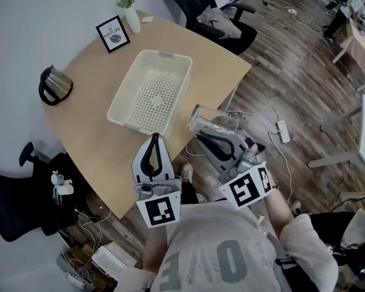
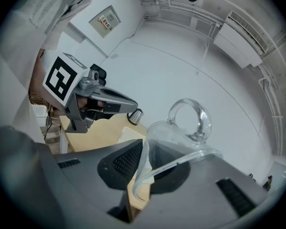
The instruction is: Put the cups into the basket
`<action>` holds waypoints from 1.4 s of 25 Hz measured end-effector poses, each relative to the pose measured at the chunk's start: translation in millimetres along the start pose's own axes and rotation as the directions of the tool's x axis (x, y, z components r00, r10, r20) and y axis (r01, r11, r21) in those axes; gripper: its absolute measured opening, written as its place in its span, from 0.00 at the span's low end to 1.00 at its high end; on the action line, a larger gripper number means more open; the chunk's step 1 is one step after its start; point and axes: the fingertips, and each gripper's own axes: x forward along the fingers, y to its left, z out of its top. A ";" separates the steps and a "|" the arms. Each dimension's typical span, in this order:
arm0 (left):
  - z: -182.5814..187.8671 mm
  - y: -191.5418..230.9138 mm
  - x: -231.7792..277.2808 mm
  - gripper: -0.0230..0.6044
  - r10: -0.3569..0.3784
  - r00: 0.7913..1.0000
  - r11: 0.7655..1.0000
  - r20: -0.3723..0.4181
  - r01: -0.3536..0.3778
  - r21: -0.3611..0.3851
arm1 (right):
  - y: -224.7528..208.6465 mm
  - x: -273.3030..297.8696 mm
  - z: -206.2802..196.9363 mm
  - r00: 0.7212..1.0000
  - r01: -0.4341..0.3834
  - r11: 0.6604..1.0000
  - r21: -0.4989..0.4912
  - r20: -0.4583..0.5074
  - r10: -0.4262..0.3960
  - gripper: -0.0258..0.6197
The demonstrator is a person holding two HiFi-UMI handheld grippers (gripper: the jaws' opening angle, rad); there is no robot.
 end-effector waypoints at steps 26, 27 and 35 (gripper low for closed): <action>-63.2 113.4 141.2 0.05 0.023 0.997 0.999 -0.079 -0.020 0.047 | -79.0 208.6 -11.4 0.991 -0.125 0.990 -0.070 -0.051 0.122 0.09; -67.2 115.3 143.4 0.05 0.041 0.995 0.999 -0.089 -0.039 0.032 | -77.5 214.5 -15.9 0.988 -0.150 0.985 -0.085 -0.059 0.145 0.09; -85.0 127.8 155.9 0.05 0.152 0.982 0.988 -0.113 -0.154 -0.013 | -54.3 257.2 -61.3 0.922 -0.383 0.897 -0.219 -0.147 0.358 0.09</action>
